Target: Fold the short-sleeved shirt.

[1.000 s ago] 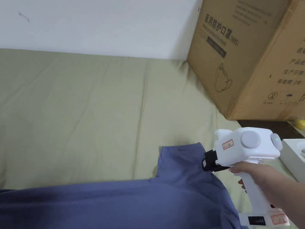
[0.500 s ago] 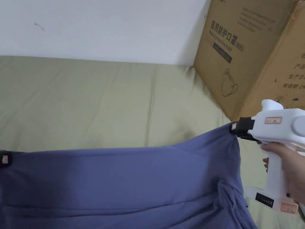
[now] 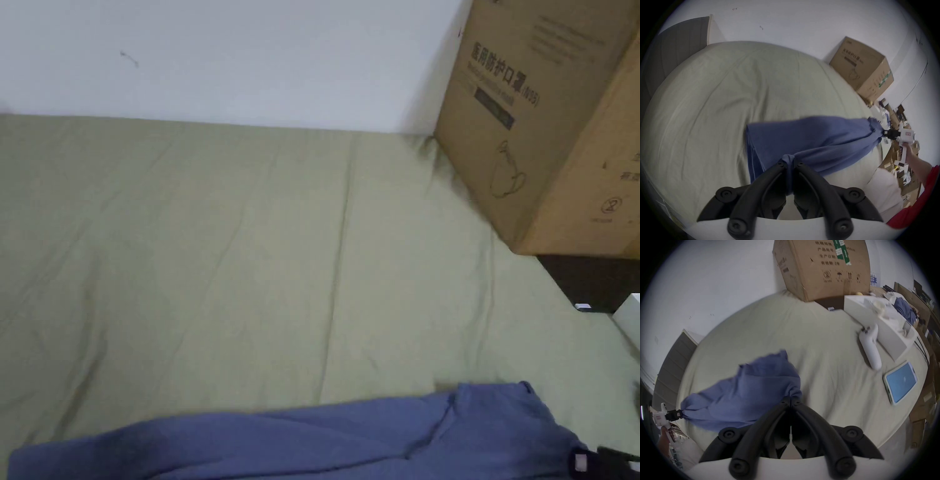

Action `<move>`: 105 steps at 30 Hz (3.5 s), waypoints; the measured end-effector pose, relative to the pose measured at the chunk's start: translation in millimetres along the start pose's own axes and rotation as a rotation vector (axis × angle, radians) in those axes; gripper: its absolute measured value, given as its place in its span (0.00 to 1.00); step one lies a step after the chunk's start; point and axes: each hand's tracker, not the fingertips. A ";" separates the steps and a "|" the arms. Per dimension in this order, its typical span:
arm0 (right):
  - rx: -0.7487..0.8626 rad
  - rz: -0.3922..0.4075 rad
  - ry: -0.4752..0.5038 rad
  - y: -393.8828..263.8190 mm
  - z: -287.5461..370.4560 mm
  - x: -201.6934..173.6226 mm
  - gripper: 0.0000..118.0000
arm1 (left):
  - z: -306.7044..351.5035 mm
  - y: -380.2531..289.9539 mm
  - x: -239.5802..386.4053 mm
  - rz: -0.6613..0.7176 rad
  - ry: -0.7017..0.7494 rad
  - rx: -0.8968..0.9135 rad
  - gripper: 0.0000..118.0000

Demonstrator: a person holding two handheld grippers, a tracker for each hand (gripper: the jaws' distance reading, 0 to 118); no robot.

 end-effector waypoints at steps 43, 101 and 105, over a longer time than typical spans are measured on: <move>0.770 0.280 0.166 -60.5 177.8 -209.3 0.00 | 116.9 47.4 -41.9 0.552 -0.637 0.166 0.00; 0.416 0.235 0.172 -80.4 123.2 -169.0 0.00 | -80.2 86.7 141.9 0.183 -0.326 -0.197 0.98; 0.407 0.225 0.178 -78.5 117.1 -169.7 0.00 | -45.1 87.4 123.6 0.079 -0.233 -0.137 0.98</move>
